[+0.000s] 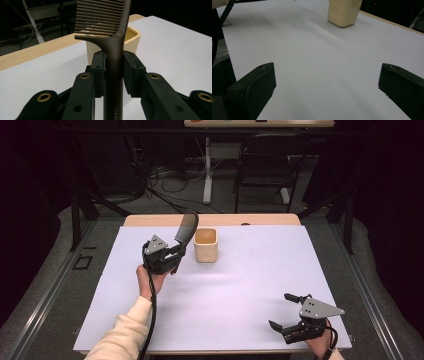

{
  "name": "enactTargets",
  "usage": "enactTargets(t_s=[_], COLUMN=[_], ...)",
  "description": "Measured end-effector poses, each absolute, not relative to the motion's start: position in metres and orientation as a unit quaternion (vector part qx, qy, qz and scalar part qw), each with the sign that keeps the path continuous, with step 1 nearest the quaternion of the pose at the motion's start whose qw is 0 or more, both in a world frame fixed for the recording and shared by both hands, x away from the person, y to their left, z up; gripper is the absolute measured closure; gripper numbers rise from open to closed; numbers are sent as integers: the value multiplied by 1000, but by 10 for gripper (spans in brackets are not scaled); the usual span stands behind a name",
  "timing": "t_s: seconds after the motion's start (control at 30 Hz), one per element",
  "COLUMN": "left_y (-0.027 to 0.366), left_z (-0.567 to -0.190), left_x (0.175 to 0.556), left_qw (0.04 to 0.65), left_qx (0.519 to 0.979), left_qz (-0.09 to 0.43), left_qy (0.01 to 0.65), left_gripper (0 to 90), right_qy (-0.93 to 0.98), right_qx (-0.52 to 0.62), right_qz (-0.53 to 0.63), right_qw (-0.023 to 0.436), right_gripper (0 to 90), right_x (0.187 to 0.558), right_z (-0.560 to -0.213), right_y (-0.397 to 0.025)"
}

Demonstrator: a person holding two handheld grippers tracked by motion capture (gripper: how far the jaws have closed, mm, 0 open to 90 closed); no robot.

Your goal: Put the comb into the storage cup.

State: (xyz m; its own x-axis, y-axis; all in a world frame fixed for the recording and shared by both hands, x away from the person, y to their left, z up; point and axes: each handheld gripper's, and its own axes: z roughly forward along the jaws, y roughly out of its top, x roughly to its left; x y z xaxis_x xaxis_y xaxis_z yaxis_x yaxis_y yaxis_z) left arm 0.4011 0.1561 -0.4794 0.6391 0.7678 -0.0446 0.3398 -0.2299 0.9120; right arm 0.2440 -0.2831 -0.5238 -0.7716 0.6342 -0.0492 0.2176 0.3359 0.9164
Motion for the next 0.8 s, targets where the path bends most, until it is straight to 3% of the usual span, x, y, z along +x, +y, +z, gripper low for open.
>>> enactTargets(t_s=[0.8], left_y=[147], left_z=[-474], left_x=[410], left_qw=[513], left_qx=[748], left_qz=[213], left_qy=[363], left_gripper=[720], right_qy=[793], right_qx=[268], right_qz=[508], right_qw=[204], right_gripper=[8], right_x=[244], right_z=[-524], right_y=[-283])
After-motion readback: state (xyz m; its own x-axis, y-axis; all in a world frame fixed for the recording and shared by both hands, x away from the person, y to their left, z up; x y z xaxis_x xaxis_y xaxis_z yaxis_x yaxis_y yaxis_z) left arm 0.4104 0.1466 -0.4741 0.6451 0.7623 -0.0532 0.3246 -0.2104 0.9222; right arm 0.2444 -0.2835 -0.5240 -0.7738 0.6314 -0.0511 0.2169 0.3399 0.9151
